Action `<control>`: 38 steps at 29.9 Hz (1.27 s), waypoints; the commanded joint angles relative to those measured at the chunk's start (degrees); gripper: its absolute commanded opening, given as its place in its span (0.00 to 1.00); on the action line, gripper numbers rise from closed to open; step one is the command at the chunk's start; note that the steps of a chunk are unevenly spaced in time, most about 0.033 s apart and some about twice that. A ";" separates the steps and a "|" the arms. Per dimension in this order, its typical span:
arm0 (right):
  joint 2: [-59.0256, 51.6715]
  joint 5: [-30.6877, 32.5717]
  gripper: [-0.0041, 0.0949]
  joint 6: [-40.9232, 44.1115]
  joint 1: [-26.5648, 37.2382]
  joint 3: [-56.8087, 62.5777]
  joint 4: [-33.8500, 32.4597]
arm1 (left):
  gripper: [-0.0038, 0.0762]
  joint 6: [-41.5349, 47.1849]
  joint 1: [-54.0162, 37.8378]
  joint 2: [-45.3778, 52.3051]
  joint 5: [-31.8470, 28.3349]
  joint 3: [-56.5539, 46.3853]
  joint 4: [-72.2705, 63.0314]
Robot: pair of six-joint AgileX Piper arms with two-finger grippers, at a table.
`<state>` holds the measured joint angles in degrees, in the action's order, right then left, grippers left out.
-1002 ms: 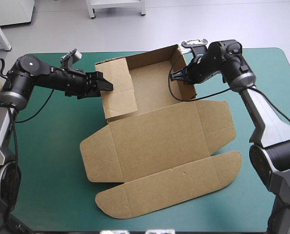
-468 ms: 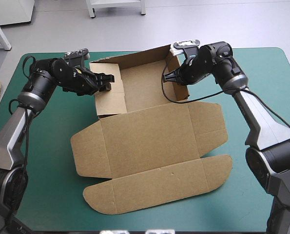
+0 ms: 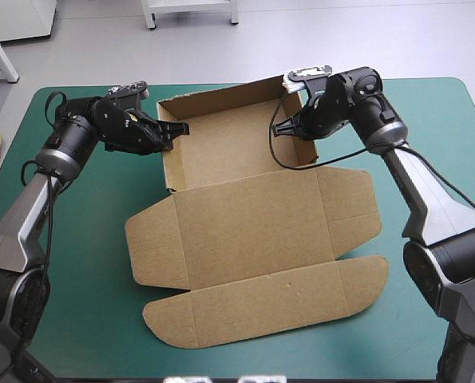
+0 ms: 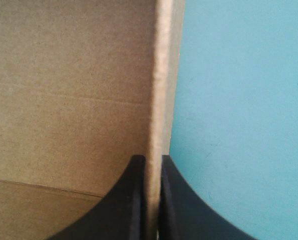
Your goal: Fold the box
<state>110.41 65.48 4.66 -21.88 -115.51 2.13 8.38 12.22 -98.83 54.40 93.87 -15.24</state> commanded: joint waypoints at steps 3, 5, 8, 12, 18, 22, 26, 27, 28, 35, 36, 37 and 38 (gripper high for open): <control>-3.30 1.53 0.04 0.28 -0.21 -1.67 -0.99 | 0.04 0.48 0.45 2.85 -4.71 2.01 -0.12; -3.30 2.87 0.04 0.88 -0.32 -1.67 -2.13 | 0.04 1.25 0.45 2.58 -4.49 2.16 2.47; -3.24 4.94 0.04 2.28 -0.97 -1.67 -4.94 | 0.04 1.68 0.45 1.05 -1.29 3.98 5.35; -2.46 5.96 0.04 3.57 -2.02 -1.42 -5.51 | 0.04 1.42 0.45 -2.61 3.66 9.33 6.49; -0.64 5.96 0.04 5.17 -2.99 0.71 -5.09 | 0.04 0.08 2.52 -8.55 13.18 19.05 11.91; -0.49 5.96 0.04 6.41 -2.99 2.06 -3.71 | 0.04 -0.54 4.25 -12.58 17.64 23.43 12.02; -0.49 5.96 0.04 7.55 -2.99 2.13 -4.42 | 0.04 -0.79 4.75 -15.70 19.65 24.19 12.15; -0.49 5.96 0.04 7.55 -2.99 2.13 -4.42 | 0.04 -1.19 4.75 -16.31 19.65 24.19 11.51; -0.39 5.96 0.04 7.96 -2.99 2.36 -4.42 | 0.04 -1.41 4.75 -16.70 19.65 24.19 11.29; 1.82 5.96 0.04 8.32 -2.88 4.14 -4.60 | 0.04 -2.25 5.12 -18.21 19.65 24.19 10.22; 2.36 5.96 0.04 8.32 -2.88 4.14 -4.60 | 0.04 -2.37 5.12 -18.32 19.65 24.19 10.22; 3.11 5.96 0.04 8.32 -2.88 4.14 -4.60 | 0.04 -2.47 5.12 -18.81 19.65 24.19 9.99; 3.75 5.96 0.04 8.32 -2.88 4.14 -4.60 | 0.04 -2.47 5.12 -18.94 19.65 24.19 9.73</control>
<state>115.71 70.54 14.95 -24.68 -110.25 -3.11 7.11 16.85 -120.20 71.47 116.23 -4.24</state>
